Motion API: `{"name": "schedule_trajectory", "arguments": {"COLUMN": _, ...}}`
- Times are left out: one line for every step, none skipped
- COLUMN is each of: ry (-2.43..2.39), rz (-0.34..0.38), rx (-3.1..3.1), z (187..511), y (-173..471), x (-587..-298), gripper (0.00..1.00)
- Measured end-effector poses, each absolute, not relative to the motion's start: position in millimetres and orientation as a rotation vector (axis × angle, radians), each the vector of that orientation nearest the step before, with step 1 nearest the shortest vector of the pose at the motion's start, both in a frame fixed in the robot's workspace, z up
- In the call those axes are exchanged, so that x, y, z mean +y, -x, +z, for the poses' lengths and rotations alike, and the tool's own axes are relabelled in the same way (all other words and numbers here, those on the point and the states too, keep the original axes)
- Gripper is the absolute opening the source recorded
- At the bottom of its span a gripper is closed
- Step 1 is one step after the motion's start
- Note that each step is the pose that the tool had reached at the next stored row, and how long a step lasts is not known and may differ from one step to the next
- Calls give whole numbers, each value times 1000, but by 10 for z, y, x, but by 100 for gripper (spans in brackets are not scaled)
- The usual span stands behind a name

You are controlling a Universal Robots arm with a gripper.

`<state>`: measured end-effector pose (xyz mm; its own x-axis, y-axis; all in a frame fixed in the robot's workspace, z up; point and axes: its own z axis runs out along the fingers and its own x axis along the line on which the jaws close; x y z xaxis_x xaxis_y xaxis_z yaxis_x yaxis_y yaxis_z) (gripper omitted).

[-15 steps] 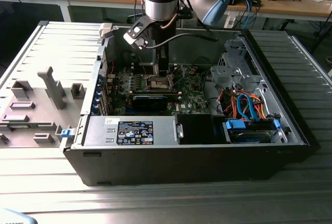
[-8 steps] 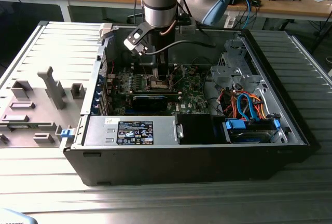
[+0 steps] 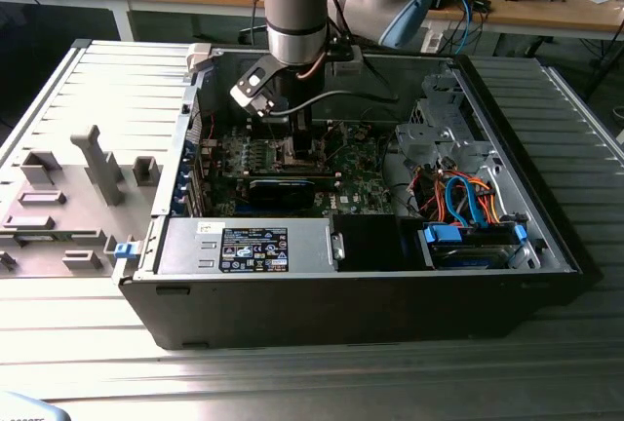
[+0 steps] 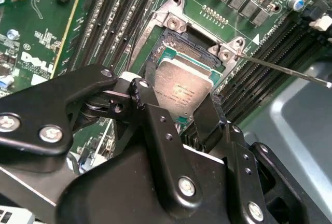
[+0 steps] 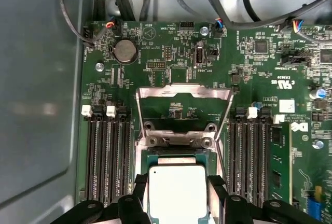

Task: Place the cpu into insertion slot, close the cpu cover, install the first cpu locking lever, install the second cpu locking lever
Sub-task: 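Place the cpu into insertion slot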

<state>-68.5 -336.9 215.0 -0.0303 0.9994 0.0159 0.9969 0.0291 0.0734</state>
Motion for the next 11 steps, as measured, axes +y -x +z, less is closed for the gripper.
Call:
{"name": "schedule_trajectory", "arguments": {"ry": -2160, "rz": 99, "rx": 2224, "z": 2141, "y": 685, "x": -3369, "gripper": 54}}
{"name": "schedule_trajectory", "arguments": {"ry": -2160, "rz": 99, "rx": 2224, "z": 2134, "y": 685, "x": -3372, "gripper": 54}}
{"name": "schedule_trajectory", "arguments": {"ry": -2161, "rz": 98, "rx": 2223, "z": 2126, "y": 685, "x": -3377, "gripper": 54}}
{"name": "schedule_trajectory", "arguments": {"ry": -2161, "rz": 99, "rx": 2223, "z": 2119, "y": 685, "x": -3382, "gripper": 54}}
{"name": "schedule_trajectory", "arguments": {"ry": -2162, "rz": 99, "rx": 2222, "z": 2108, "y": 685, "x": -3391, "gripper": 54}}
{"name": "schedule_trajectory", "arguments": {"ry": -2163, "rz": 99, "rx": 2221, "z": 2100, "y": 685, "x": -3393, "gripper": 54}}
{"name": "schedule_trajectory", "arguments": {"ry": -2164, "rz": 99, "rx": 2220, "z": 2090, "y": 685, "x": -3394, "gripper": 54}}
{"name": "schedule_trajectory", "arguments": {"ry": -2169, "rz": 99, "rx": 2215, "z": 2075, "y": 685, "x": -3394, "gripper": 54}}
{"name": "schedule_trajectory", "arguments": {"ry": -2182, "rz": 98, "rx": 2202, "z": 2060, "y": 685, "x": -3394, "gripper": 54}}
{"name": "schedule_trajectory", "arguments": {"ry": -2191, "rz": 98, "rx": 2193, "z": 2050, "y": 684, "x": -3395, "gripper": 54}}
{"name": "schedule_trajectory", "arguments": {"ry": -2193, "rz": 98, "rx": 2190, "z": 2044, "y": 685, "x": -3395, "gripper": 54}}
